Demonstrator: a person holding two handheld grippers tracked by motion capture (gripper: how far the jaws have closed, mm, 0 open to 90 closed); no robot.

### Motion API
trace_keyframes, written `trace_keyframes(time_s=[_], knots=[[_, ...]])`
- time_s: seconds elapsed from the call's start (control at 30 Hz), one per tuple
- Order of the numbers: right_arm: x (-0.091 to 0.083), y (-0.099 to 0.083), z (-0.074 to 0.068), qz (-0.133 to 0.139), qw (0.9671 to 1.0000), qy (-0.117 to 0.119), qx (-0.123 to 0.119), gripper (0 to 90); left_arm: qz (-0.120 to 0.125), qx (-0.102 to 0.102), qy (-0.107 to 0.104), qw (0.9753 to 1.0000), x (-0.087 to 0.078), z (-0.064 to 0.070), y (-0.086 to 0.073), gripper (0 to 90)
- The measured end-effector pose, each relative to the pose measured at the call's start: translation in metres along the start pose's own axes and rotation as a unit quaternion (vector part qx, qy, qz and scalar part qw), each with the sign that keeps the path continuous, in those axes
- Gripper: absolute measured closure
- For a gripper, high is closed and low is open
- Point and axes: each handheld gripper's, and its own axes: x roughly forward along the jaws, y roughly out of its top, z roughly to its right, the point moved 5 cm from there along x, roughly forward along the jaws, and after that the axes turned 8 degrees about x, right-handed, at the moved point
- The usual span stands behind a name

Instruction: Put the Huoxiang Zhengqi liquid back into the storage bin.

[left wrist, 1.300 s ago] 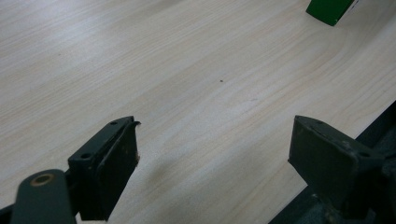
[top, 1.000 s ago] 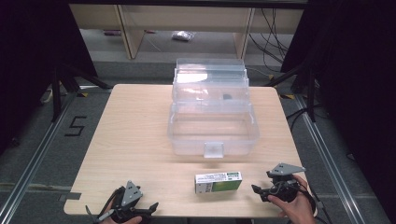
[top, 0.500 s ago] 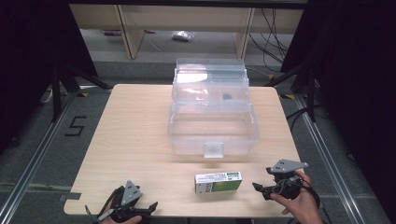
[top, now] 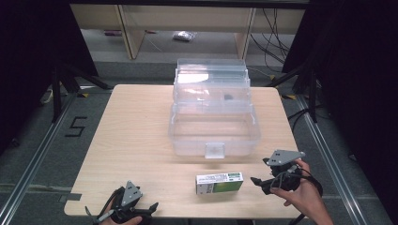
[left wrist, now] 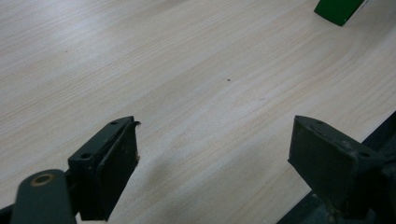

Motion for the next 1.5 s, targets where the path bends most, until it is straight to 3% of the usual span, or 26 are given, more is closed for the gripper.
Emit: trace_keyframes(time_s=[0.03, 0.07, 0.2, 0.23, 0.37, 0.43, 0.5, 0.6, 0.63, 0.7, 0.8, 0.83, 0.87, 1.03, 1.07, 1.17, 1.2, 1.23, 1.37, 1.5], knots=[[0.0, 0.0, 0.0, 0.0, 1.0, 0.0, 0.0, 22.5, 0.0, 0.0, 0.0, 1.0, 0.0, 0.0, 0.0, 15.0], [-0.002, 0.006, 0.0, -0.007, 0.9998, 0.003, -0.016, 22.5, 0.0, -0.001, 0.0, 1.0, 0.0, 0.0, 0.0, 15.0], [0.0, 0.011, -0.003, -0.005, 0.9997, 0.004, -0.025, 22.5, 0.0, 0.002, -0.002, 1.0, 0.0, 0.0, 0.0, 15.0], [0.001, 0.014, -0.005, -0.014, 0.9991, 0.014, -0.037, 22.5, 0.001, 0.002, -0.001, 1.0, 0.0, 0.0, 0.0, 15.0], [0.005, 0.018, -0.009, -0.015, 0.9987, 0.021, -0.043, 22.5, 0.0, 0.002, -0.002, 1.0, 0.0, 0.0, 0.0, 15.0], [0.006, 0.024, -0.013, -0.023, 0.9979, 0.026, -0.055, 22.2, 0.001, 0.0, -0.002, 1.0, 0.0, 0.0, 0.0, 15.0], [0.007, 0.029, -0.016, -0.024, 0.9969, 0.053, -0.054, 22.3, 0.001, 0.001, -0.001, 1.0, 0.0, 0.0, 0.0, 15.0], [0.008, 0.034, -0.018, -0.027, 0.9961, 0.055, -0.063, 21.9, 0.004, -0.006, 0.0, 1.0, 0.0, 0.001, 0.001, 15.0], [0.008, 0.037, -0.02, -0.037, 0.9957, 0.058, -0.063, 21.8, -0.007, 0.0, 0.0, 1.0, -0.001, 0.0, 0.0, 15.0], [0.01, 0.044, -0.023, -0.043, 0.9941, 0.056, -0.083, 21.8, -0.001, -0.002, 0.0, 1.0, 0.0, 0.0, 0.0, 15.0], [0.013, 0.049, -0.029, -0.053, 0.992, 0.066, -0.093, 21.8, -0.006, 0.003, 0.0, 1.0, -0.001, 0.0, 0.0, 15.0], [0.014, 0.049, -0.032, -0.06, 0.9923, 0.067, -0.085, 21.8, -0.006, 0.002, 0.0, 1.0, -0.001, 0.0, 0.0, 15.0], [0.016, 0.051, -0.033, -0.062, 0.9908, 0.072, -0.097, 21.8, 0.002, -0.003, 0.002, 1.0, 0.001, 0.0, 0.0, 15.0], [0.023, 0.055, -0.04, -0.072, 0.9878, 0.079, -0.114, 21.8, -0.006, 0.004, -0.003, 1.0, 0.0, 0.0, 0.0, 15.0], [0.027, 0.057, -0.043, -0.078, 0.9857, 0.079, -0.126, 21.4, -0.005, 0.004, -0.002, 1.0, 0.0, 0.0, 0.0, 15.1], [0.03, 0.059, -0.047, -0.087, 0.984, 0.082, -0.132, 21.3, -0.004, 0.002, -0.001, 1.0, -0.001, 0.0, 0.0, 15.0], [0.034, 0.061, -0.05, -0.095, 0.9805, 0.086, -0.149, 21.3, -0.005, 0.003, -0.003, 1.0, 0.0, 0.0, 0.0, 15.0], [0.034, 0.061, -0.05, -0.095, 0.9805, 0.086, -0.149, 21.3, -0.005, 0.003, -0.003, 1.0, 0.0, 0.0, 0.0, 15.0], [0.042, 0.064, -0.06, -0.117, 0.9748, 0.09, -0.167, 21.6, -0.005, 0.002, -0.001, 1.0, -0.001, 0.0, 0.0, 15.0], [0.049, 0.065, -0.066, -0.131, 0.9715, 0.095, -0.173, 21.5, -0.005, 0.001, -0.001, 1.0, -0.001, 0.0, 0.0, 15.0]])
